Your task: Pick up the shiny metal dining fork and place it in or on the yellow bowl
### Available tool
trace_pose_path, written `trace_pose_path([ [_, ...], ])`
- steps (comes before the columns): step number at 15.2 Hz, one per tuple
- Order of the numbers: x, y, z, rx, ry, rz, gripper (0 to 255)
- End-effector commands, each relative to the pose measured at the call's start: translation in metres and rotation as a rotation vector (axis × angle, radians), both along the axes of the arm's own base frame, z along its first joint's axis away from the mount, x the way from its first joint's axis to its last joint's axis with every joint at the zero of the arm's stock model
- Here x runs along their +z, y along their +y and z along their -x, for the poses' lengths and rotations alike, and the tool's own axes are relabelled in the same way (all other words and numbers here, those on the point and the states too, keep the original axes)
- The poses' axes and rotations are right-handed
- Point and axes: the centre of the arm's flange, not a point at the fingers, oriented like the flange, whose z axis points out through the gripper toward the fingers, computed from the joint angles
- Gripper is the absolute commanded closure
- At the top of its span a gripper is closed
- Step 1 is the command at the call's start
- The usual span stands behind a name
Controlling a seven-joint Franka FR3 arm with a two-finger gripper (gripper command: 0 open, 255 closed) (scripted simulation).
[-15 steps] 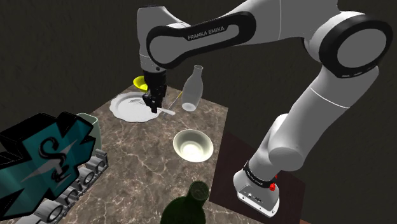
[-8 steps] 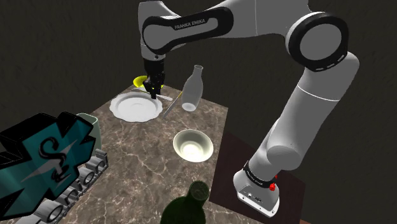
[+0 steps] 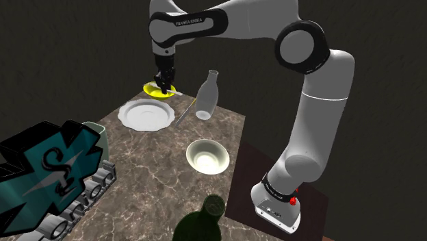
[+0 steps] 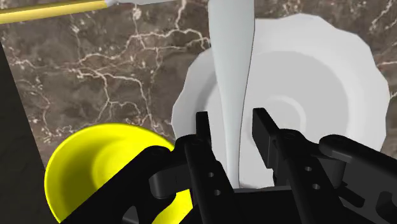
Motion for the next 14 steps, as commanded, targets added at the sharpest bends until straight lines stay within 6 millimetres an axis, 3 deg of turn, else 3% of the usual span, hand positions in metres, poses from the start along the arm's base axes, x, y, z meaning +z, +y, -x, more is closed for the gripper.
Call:
trace_pose_path([
  [1, 0.000, -0.015, -0.021, 0.001, 0.000, 0.000, 255],
  [8, -0.003, -0.071, -0.094, 0.001, 0.000, 0.000, 255],
  [9, -0.004, -0.085, -0.112, 0.001, 0.000, 0.000, 255],
  [14, -0.031, -0.085, -0.112, 0.001, 0.000, 0.000, 255],
])
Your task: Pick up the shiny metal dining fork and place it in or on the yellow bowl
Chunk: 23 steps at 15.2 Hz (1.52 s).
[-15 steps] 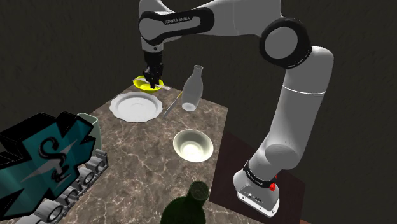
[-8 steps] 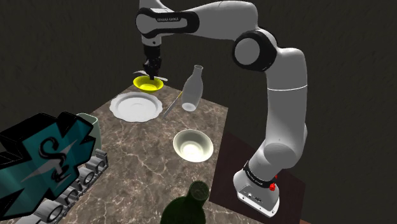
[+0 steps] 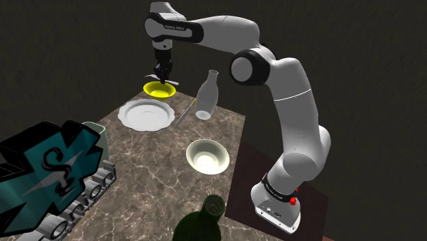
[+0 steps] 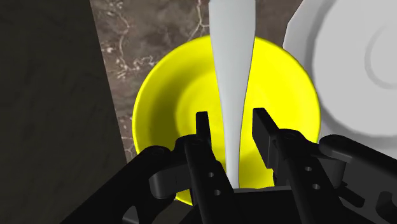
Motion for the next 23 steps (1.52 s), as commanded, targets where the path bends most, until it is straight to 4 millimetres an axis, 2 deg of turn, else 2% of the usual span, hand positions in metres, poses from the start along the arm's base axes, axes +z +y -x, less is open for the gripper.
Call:
trace_pose_path([
  [1, -0.010, 0.000, 0.000, 0.000, -0.001, 0.000, 255],
  [6, -0.034, 0.000, 0.000, 0.000, -0.001, 0.000, 255],
  [13, -0.034, 0.000, 0.000, 0.000, -0.001, 0.000, 255],
  [14, -0.034, 0.000, 0.000, 0.000, -0.001, 0.000, 0],
  [19, -0.034, 0.000, 0.000, 0.000, -0.001, 0.000, 0],
  [23, 0.015, 0.003, -0.006, 0.000, -0.001, 0.000, 0],
])
